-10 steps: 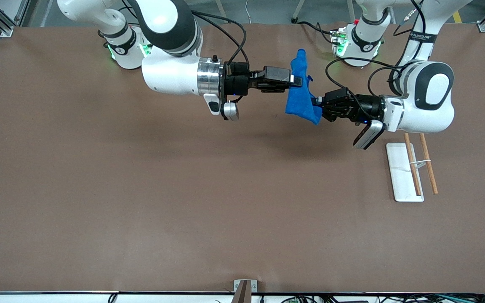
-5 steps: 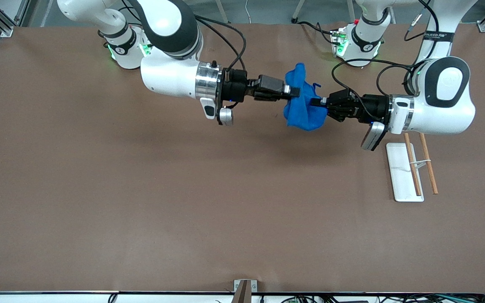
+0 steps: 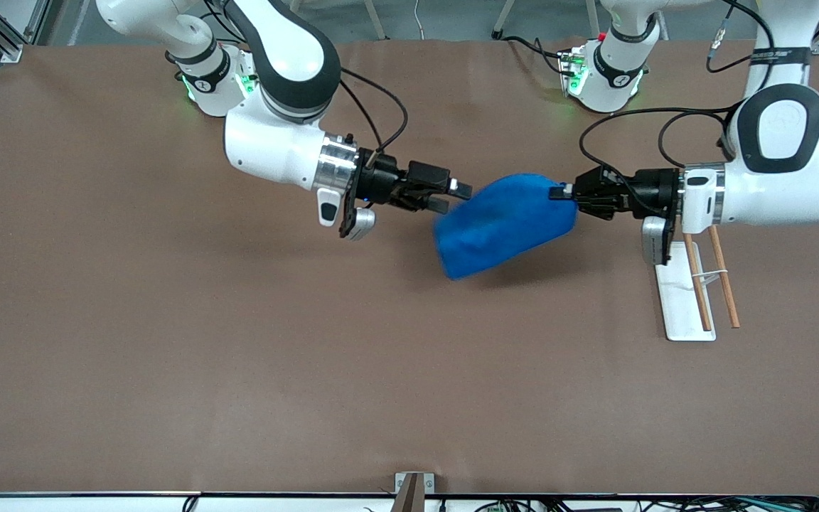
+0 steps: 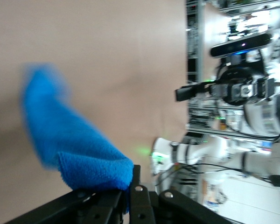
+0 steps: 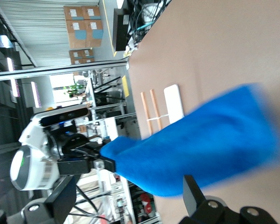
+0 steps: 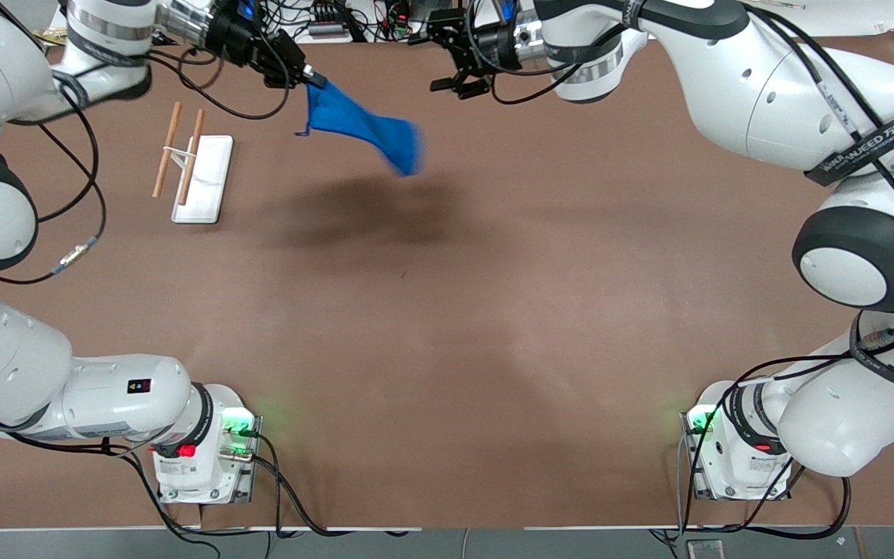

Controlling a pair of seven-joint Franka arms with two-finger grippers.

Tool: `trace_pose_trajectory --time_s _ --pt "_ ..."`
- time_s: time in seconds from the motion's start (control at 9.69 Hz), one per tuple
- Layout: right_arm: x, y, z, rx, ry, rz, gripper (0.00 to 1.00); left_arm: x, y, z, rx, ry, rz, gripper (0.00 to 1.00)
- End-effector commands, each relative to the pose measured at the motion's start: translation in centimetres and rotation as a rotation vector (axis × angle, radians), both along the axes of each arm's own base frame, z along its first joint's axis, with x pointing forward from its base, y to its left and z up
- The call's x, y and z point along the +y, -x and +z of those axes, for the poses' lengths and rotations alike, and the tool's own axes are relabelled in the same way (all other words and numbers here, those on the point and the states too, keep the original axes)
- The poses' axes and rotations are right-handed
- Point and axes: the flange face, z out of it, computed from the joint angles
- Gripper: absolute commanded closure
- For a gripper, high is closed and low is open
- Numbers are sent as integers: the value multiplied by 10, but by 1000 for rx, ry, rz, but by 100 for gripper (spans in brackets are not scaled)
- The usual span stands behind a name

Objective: Right arm passes towel to left arm to hang
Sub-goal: 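Open the right gripper while the left gripper carries the towel onto the dowels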

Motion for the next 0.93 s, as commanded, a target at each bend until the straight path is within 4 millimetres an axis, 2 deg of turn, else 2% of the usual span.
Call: trace_pose_trajectory --time_s 0.0,0.1,0.21,0.31,0.52,0.62,0.72,0.83 --pt "-30 -6 -21 -60 159 51 0 22 -29 -16 -25 -192 -50 100" --pt "-54 -13 -42 -79 260 67 0 47 -42 -20 -45 -281 -37 100" --pt "-84 -21 -60 -100 367 80 0 80 -48 -20 -63 -364 -20 100" --pt "-107 -26 -71 -129 469 106 0 104 -52 -23 -78 -450 -4 100" --pt "-156 -45 -78 -172 624 120 0 171 -52 -31 -62 -525 69 100" --pt "-191 -60 -76 -196 708 116 0 198 -49 -35 -69 -564 67 100" --pt "-219 -69 -73 -209 803 159 0 227 -44 -39 -92 -613 22 100" --pt "-250 -78 -68 -204 887 173 0 256 -39 -52 -102 -635 -21 100"
